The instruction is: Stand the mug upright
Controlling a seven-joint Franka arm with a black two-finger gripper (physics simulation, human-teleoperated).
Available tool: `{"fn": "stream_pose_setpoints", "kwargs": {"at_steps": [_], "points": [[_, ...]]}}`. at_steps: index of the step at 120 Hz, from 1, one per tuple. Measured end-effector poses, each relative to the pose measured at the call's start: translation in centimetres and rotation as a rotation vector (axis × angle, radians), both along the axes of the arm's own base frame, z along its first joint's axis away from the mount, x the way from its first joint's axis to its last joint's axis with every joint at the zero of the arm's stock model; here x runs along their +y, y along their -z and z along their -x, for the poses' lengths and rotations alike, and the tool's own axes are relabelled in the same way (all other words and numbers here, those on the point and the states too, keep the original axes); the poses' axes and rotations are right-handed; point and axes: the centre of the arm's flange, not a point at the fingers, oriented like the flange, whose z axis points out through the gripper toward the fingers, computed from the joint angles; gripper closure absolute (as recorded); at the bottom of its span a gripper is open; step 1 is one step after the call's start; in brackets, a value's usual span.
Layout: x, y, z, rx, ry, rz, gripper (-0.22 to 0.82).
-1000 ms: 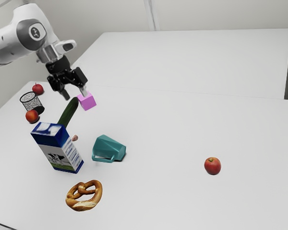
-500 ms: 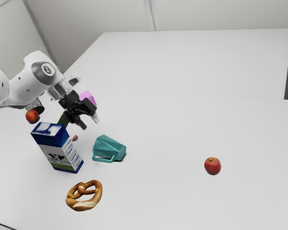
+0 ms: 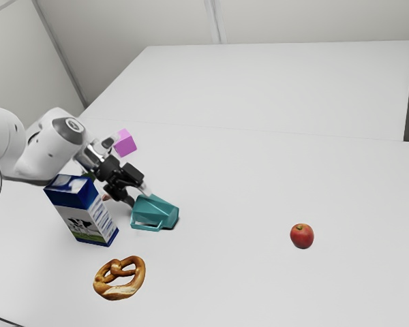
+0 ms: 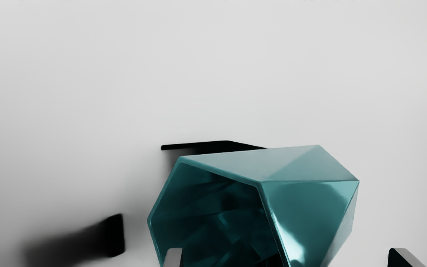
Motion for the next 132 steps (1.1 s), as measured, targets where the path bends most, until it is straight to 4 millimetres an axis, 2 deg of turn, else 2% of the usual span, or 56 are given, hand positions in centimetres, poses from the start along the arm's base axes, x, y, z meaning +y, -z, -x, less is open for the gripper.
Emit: {"fn": "stream_pose_setpoints", "kwargs": {"at_steps": [17, 36, 40, 59, 75, 97, 132], "points": [[-0.8, 0.2, 0.1, -0.031, 0.033, 0.033, 0.00], [-0.8, -0.1, 0.3, -0.059, 0.075, 0.051, 0.01], [-0.8, -0.2, 0.4, -0.062, 0.083, 0.055, 0.05], [-0.8, -0.4, 0.5, -0.086, 0.119, 0.066, 0.46], [-0.8, -1.1, 0.4, -0.114, 0.144, 0.072, 0.64], [-1.4, -3.8, 0.3, -0.172, 0.188, 0.078, 0.73], [-3.0, -9.2, 0.1, -0.259, 0.288, 0.015, 0.78]]}}
